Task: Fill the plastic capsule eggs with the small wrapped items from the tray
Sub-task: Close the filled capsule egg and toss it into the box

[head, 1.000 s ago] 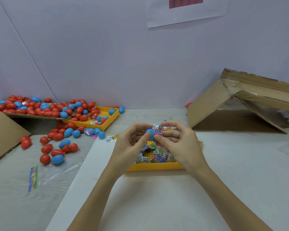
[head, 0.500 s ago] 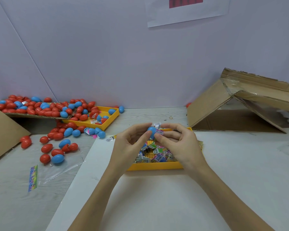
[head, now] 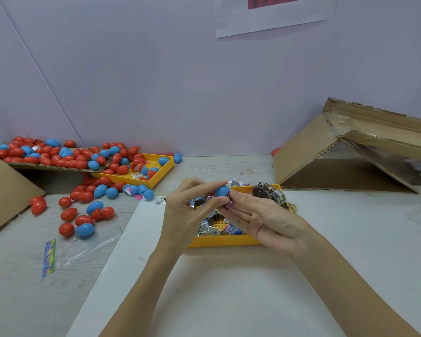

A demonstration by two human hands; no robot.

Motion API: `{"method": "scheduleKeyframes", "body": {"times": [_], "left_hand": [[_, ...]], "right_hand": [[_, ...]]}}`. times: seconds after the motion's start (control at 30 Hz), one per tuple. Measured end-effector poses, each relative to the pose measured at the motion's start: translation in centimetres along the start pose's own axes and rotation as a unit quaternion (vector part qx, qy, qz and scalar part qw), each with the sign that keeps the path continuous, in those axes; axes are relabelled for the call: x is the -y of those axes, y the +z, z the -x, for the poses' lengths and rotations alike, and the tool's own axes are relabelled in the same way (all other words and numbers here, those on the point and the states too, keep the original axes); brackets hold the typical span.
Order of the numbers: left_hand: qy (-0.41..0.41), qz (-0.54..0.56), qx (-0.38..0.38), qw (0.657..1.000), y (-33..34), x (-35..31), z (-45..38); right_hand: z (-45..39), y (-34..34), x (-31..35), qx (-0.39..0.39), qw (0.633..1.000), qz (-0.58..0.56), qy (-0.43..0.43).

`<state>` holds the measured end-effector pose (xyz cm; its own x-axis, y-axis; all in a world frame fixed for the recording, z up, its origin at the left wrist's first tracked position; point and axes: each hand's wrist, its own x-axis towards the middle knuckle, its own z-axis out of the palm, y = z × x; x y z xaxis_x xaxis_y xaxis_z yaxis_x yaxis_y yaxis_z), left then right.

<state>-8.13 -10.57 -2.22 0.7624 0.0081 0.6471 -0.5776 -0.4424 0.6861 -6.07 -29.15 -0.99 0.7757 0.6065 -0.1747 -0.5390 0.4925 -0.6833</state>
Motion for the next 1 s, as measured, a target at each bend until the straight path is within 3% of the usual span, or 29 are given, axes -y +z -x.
{"method": "scheduleKeyframes", "body": {"times": [0.27, 0.63, 1.0], "left_hand": [[-0.014, 0.019, 0.027, 0.999, 0.2, -0.1, 0.1], [0.032, 0.02, -0.007, 0.999, 0.6, -0.1, 0.3], [-0.016, 0.043, -0.06, 0.997, 1.0, -0.2, 0.4]], "right_hand": [[-0.2, -0.2, -0.1, 0.015, 1.0, 0.007, 0.017], [0.0, 0.1, -0.1, 0.028, 0.998, -0.037, 0.042], [-0.1, 0.3, -0.4, 0.023, 0.998, -0.02, 0.048]]}}
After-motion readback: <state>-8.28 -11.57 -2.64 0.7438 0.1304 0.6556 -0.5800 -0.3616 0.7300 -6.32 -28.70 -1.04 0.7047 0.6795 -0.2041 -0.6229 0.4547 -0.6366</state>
